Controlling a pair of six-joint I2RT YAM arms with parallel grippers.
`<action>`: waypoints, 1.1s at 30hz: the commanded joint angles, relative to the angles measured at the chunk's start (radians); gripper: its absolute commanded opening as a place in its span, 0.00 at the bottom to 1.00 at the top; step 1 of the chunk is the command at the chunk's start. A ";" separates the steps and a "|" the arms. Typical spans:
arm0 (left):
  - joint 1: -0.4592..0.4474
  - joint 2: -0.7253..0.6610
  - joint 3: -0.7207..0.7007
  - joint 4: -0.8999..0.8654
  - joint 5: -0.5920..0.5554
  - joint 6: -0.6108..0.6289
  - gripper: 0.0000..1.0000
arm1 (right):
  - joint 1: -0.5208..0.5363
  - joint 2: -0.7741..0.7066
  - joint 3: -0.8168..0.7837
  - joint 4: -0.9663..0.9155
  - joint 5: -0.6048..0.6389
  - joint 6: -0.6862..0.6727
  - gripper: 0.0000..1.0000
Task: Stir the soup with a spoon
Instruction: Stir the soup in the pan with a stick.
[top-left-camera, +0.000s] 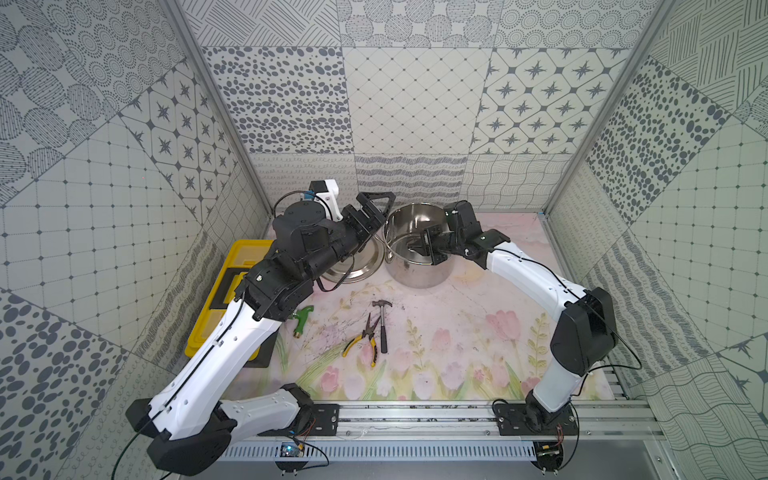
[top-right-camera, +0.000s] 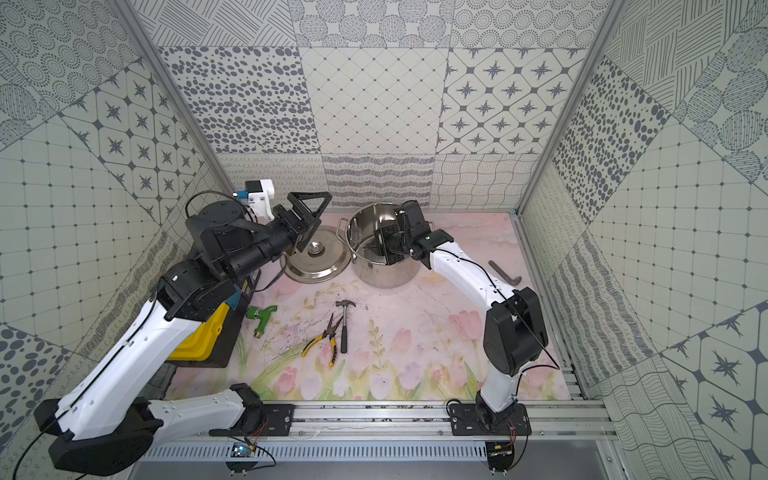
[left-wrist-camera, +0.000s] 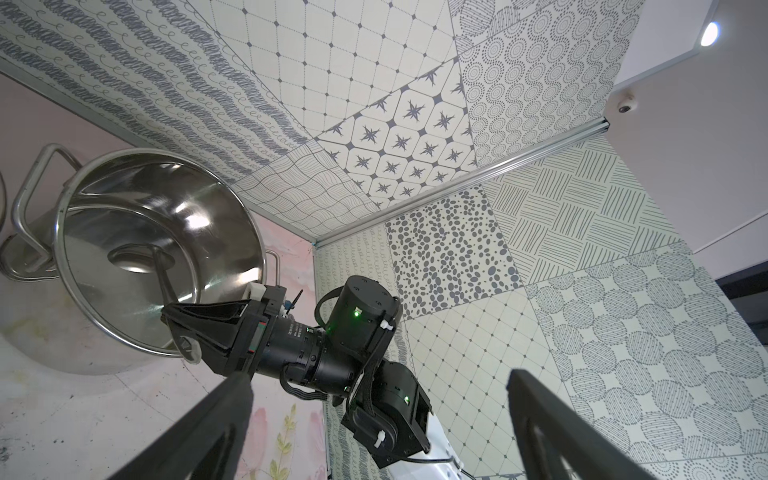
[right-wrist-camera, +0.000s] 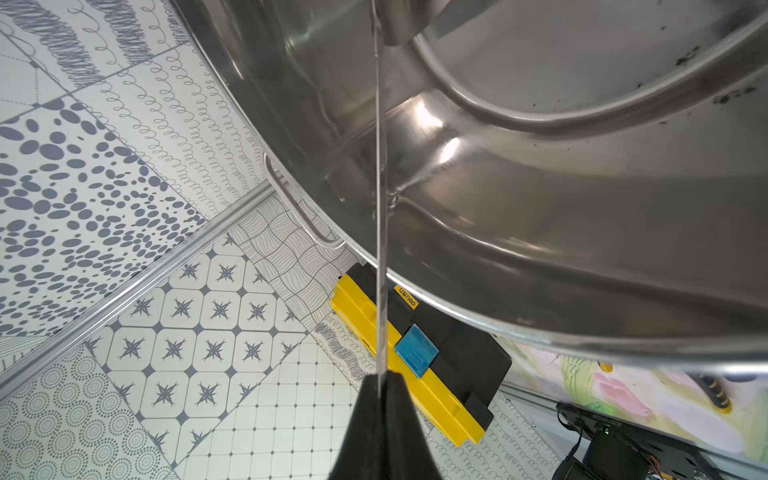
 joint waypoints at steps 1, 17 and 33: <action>0.014 0.011 -0.002 0.007 -0.011 0.036 0.99 | 0.002 0.033 0.067 0.059 0.000 0.000 0.00; 0.022 0.022 -0.047 0.023 0.025 0.006 0.99 | -0.123 0.153 0.185 0.065 -0.006 -0.059 0.00; 0.023 0.134 0.054 -0.060 -0.002 0.070 1.00 | -0.118 -0.125 -0.166 0.108 -0.022 -0.049 0.00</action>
